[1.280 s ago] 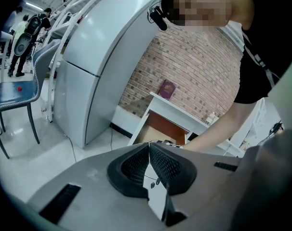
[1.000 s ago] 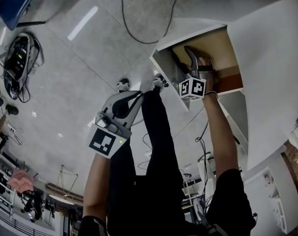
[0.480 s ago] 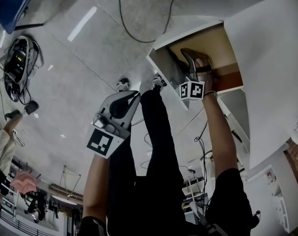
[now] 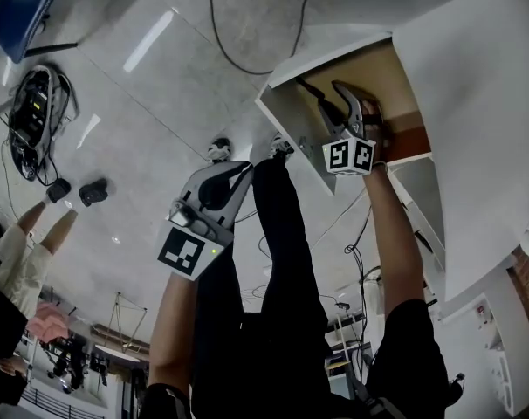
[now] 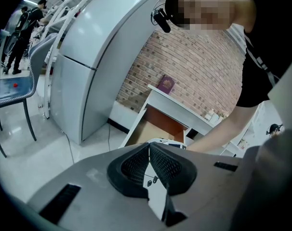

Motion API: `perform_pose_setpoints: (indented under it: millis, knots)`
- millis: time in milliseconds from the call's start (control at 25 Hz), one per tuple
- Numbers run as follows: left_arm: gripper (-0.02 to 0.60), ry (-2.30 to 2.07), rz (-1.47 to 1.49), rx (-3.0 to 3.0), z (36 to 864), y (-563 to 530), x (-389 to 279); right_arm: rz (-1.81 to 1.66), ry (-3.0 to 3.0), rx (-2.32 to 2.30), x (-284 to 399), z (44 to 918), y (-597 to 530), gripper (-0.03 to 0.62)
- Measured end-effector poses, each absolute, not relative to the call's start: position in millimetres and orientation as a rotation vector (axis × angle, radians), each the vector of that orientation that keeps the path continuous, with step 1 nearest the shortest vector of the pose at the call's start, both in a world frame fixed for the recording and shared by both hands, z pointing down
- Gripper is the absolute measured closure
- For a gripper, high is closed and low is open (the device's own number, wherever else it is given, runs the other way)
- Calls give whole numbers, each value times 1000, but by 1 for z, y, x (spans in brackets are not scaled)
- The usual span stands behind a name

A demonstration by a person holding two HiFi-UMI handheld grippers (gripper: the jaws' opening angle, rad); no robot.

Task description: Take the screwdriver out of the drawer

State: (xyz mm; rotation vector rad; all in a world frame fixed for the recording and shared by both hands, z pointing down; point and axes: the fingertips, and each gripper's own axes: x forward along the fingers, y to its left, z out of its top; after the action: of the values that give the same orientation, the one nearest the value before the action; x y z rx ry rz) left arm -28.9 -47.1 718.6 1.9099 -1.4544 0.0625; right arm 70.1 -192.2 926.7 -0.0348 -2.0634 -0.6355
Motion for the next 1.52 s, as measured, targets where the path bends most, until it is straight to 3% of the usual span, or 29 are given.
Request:
perform_pose_setpoints:
  millis: [40, 80, 320, 440, 760, 1120, 1520]
  knots:
    - [562, -1452, 63, 1912, 718, -48, -29, -617, -2080, 25, 70, 923, -200, 335]
    - [563, -1450, 67, 1916, 718, -49, -28, -609, -2088, 57, 67, 921, -205, 347]
    - [563, -1435, 85, 1924, 720, -52, -22, -711, -2053, -81, 47, 930, -200, 373]
    - [563, -1430, 94, 1923, 721, -52, -20, -704, -2027, -124, 48, 936, -192, 470]
    - [563, -1415, 136, 1984, 692, -47, -23, -544, -1956, -110, 62, 899, -181, 473]
    - [563, -1319, 224, 2149, 598, -32, -32, -165, -2045, 217, 104, 754, -132, 471]
    - [563, -953, 263, 2488, 474, 29, -26, 288, -2390, 722, 87, 498, -4, 471]
